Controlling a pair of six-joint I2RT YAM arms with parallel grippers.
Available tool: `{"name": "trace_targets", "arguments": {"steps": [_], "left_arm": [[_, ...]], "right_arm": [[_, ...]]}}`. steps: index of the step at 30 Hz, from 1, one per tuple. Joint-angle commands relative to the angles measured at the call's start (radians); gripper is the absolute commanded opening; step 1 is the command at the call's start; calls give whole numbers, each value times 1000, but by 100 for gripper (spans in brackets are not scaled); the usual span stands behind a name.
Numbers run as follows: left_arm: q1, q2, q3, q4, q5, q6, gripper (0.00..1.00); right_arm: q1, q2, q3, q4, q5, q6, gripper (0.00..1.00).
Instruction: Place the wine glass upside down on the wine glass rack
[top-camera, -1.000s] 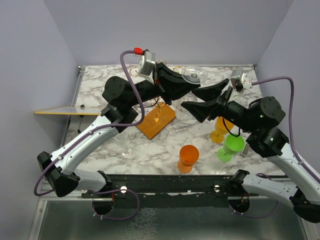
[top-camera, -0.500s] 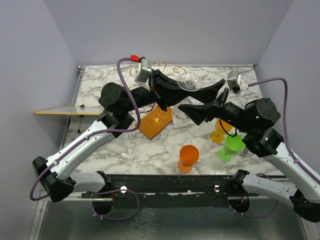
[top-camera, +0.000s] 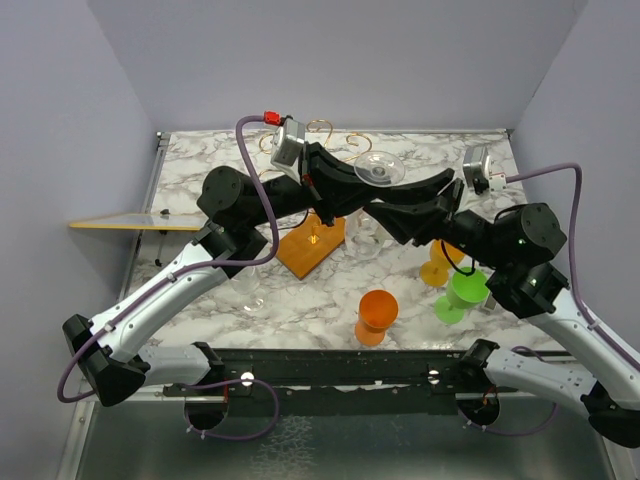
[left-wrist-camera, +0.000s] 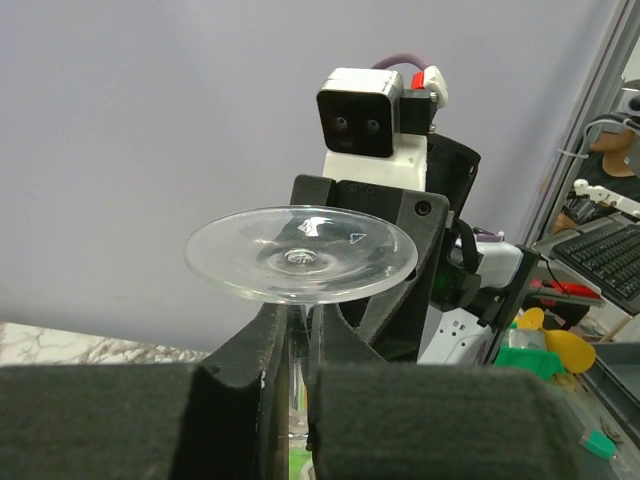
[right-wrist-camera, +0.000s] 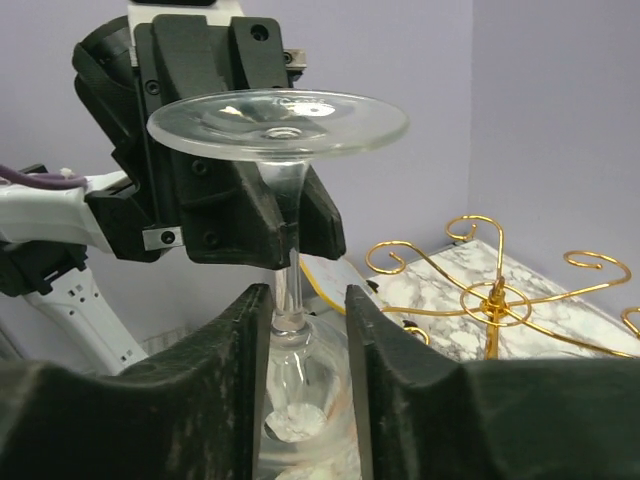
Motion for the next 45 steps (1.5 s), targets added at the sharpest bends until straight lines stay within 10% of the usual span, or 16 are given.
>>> {"name": "trace_targets", "arguments": {"steps": [1,17,27,45], "left_arm": [[-4,-21,10,37,23,-40,0],[-5,-47,-13,37,4,-61,2],[-4,-183,-155,-112,-151,19,72],[-5,-416,-114,-617,-812,233,89]], "right_arm": [[-8,29,20,-5,-55,-26,36],[-8,75,16,24,-137,-22,1],[-8,30,-91,83,-47,-29,1],[-6,22,-302,268,39,33,1]]}}
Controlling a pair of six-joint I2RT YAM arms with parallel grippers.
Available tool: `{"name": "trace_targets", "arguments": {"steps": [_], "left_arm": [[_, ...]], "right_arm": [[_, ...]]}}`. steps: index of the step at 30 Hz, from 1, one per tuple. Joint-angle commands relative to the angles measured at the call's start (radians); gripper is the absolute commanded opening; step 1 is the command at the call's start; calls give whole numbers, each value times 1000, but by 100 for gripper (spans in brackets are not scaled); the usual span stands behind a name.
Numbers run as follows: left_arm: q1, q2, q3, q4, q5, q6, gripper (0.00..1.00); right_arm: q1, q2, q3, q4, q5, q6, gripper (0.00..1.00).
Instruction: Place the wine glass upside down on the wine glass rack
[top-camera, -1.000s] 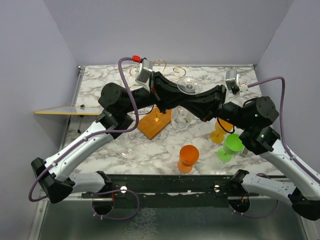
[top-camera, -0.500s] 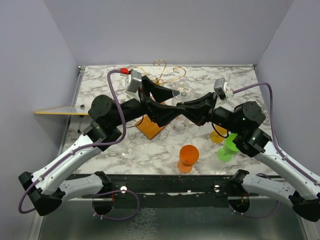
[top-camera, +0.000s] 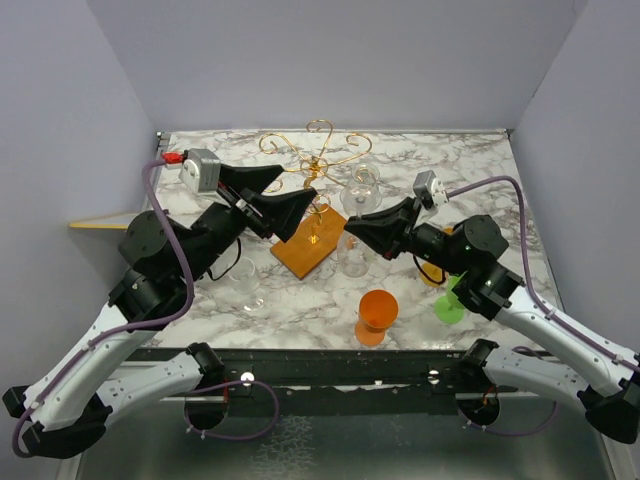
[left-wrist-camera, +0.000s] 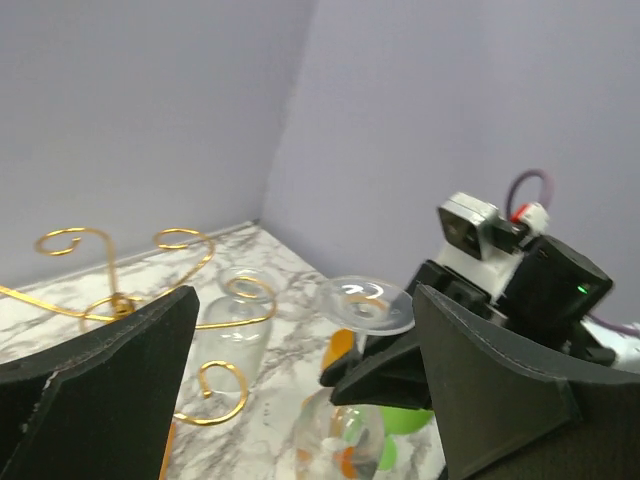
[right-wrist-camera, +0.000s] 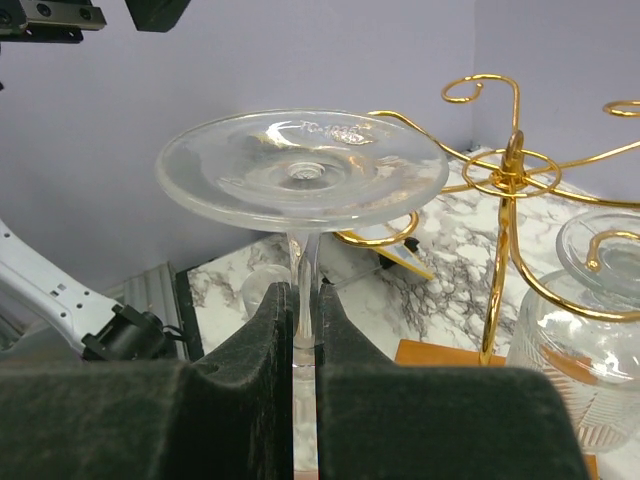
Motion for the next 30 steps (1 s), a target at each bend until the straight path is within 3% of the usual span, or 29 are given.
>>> {"name": "trace_targets", "arguments": {"steps": [1,7,12,21,30], "left_arm": [[-3,-25,-8,-118,-279,50,89],[-4,0,-5,-266,-597,-5,92],[-4,-4,-26,-298,-702,-20,98],[-1,83,-26,-369,-683,-6,99],[78,187,29,-391,-532,-34,99]], "right_arm": [[-1,-15,-42,111,79,23,1],[8,33,-70,164,121,40,1],[31,82,-74,225,160,68,1],[76,133,-86,273,311,67,1],[81,193,-85,302,349,99,1]]}}
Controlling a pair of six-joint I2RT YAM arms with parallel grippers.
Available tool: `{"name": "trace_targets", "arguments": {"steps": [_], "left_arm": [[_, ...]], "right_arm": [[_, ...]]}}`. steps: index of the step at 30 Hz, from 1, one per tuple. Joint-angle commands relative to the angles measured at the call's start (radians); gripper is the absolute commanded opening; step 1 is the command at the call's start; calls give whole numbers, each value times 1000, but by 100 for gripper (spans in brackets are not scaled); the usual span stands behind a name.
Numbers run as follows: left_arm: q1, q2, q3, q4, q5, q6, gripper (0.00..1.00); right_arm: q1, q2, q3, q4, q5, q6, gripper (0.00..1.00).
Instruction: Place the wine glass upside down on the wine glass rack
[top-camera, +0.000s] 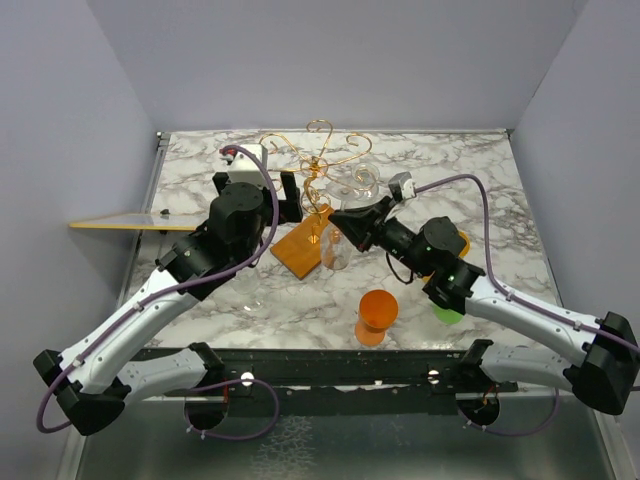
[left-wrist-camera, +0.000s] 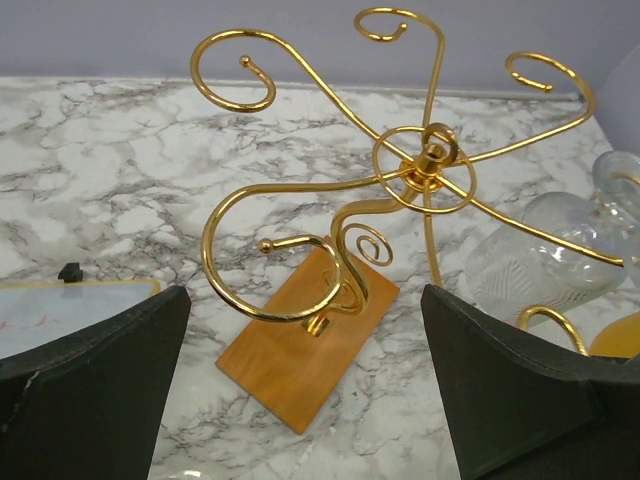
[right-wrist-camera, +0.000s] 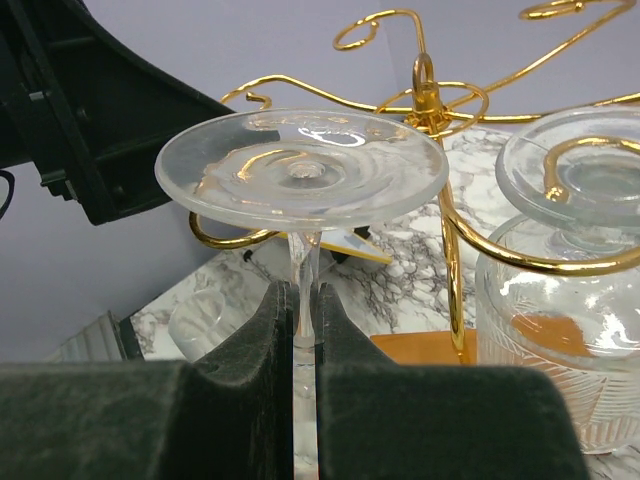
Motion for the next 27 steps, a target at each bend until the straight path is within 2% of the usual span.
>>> {"name": "trace_targets", "arguments": {"steps": [1,6,10,17,27], "left_arm": [[83,13,52,-27,123,-29,99],[236,38,62,-19,331,-72,99],[291,41,46,0,435,-89,99],[340,39,36,13,501,-102,99],[349,28,17,24,532,-95,99]], "right_arm": [[8,19,-4,89,67,31,1],[8,36,-3,98,79,37,1],[8,60,8,105,86,39,1],[8,117,42,122,63,44,1],[8,180,92,159,-11,48,1]]}}
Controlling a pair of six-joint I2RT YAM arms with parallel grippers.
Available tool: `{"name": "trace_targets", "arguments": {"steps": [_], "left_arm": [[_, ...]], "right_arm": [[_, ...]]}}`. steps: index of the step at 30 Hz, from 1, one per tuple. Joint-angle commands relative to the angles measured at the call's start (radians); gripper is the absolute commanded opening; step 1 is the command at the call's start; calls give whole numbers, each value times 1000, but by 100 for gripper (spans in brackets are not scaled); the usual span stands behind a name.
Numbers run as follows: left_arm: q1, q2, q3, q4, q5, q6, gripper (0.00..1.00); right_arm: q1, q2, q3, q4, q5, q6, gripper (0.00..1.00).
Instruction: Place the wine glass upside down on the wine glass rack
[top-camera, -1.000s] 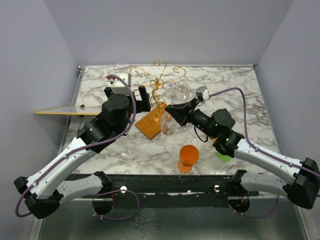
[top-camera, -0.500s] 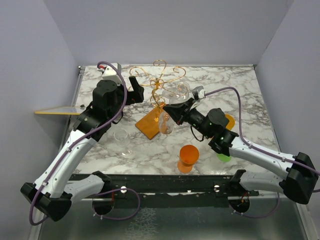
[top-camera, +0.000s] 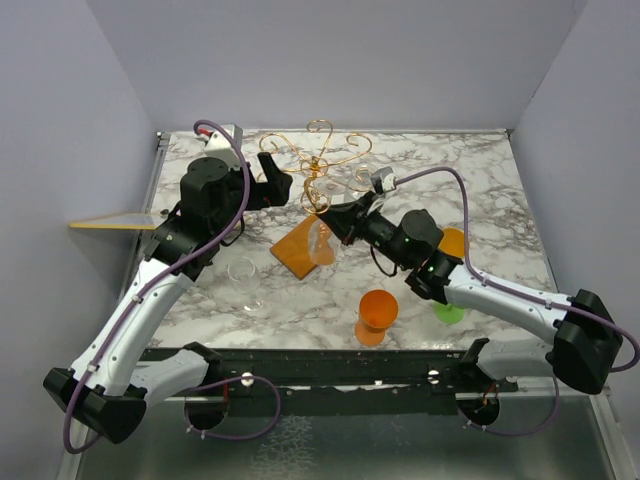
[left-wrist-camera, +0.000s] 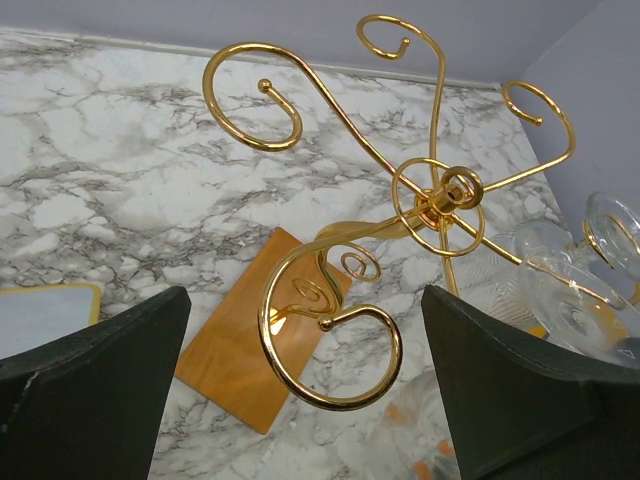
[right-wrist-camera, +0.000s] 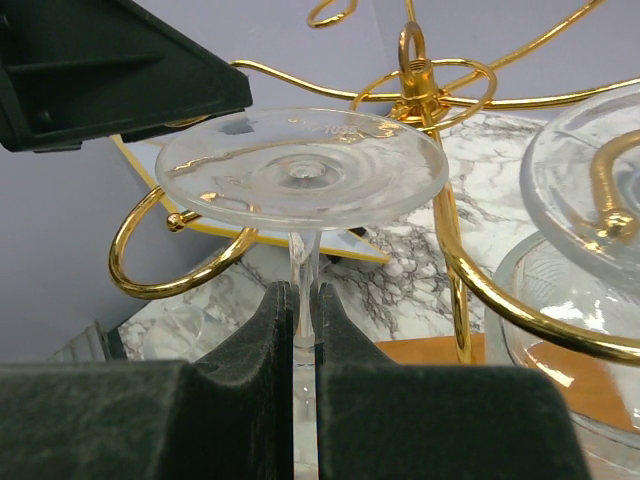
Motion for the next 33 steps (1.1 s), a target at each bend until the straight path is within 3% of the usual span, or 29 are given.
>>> {"name": "trace_targets", "arguments": {"steps": [1,22,33], "left_arm": [[8,-14,-17,18,40,-1,98],[15,-24,-26,15,46,2,97],[18,-27,-24,8,32,-2,97]], "right_arm": [[5,23,49,93,-61,15,1],[5,67,84,110,-349,1,1],[4,-2,9,156,-364,-13,1]]}}
